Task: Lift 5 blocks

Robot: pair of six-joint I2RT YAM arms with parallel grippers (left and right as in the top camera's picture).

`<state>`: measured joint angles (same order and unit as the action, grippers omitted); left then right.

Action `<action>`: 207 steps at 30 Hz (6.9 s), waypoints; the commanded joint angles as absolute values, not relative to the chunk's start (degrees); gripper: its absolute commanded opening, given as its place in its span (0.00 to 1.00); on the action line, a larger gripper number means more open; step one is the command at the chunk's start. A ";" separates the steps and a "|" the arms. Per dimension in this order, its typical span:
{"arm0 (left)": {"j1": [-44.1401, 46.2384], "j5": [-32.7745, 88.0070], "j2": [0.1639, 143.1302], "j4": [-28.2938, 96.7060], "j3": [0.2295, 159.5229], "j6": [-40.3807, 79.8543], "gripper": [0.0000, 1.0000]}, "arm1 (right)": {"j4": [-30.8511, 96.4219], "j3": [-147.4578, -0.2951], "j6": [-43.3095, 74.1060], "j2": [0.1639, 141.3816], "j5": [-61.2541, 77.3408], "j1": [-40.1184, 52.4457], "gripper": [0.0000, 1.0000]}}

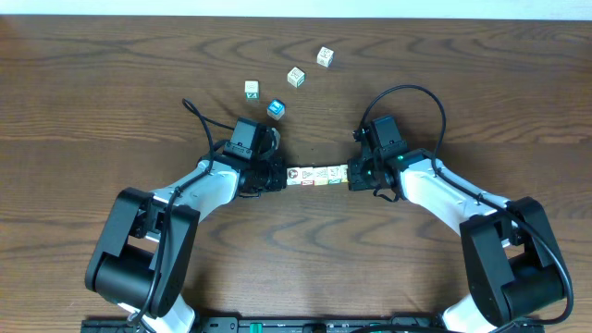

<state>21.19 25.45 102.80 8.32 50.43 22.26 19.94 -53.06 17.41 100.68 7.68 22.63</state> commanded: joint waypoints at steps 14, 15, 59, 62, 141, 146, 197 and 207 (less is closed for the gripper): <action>24.18 27.49 103.57 7.66 51.20 21.28 0.07 | 19.42 -52.90 17.08 100.47 13.69 26.35 0.01; 24.18 27.22 103.57 7.68 51.20 21.28 0.07 | 19.59 -52.90 17.06 100.47 12.60 26.35 0.01; 24.18 11.29 103.55 15.70 51.22 21.08 0.32 | 24.71 -52.90 15.59 100.47 -2.15 26.20 0.33; 24.18 11.27 103.55 16.10 51.22 21.08 0.32 | 24.71 -52.90 15.59 100.47 -2.17 26.20 0.32; 20.36 -24.93 22.41 37.26 59.86 -2.76 0.76 | -6.24 -52.90 8.47 100.40 -11.09 4.16 0.99; 20.38 -24.91 22.41 42.24 59.86 -2.28 0.76 | 3.27 -52.90 8.47 100.40 -11.09 4.16 0.99; -1.32 5.96 0.27 3.64 0.23 -7.42 0.77 | 10.55 -52.90 8.47 100.40 -11.09 4.16 0.99; -1.32 5.96 0.27 3.64 0.23 -7.42 0.77 | 12.99 -52.56 8.51 96.29 -10.09 4.73 0.99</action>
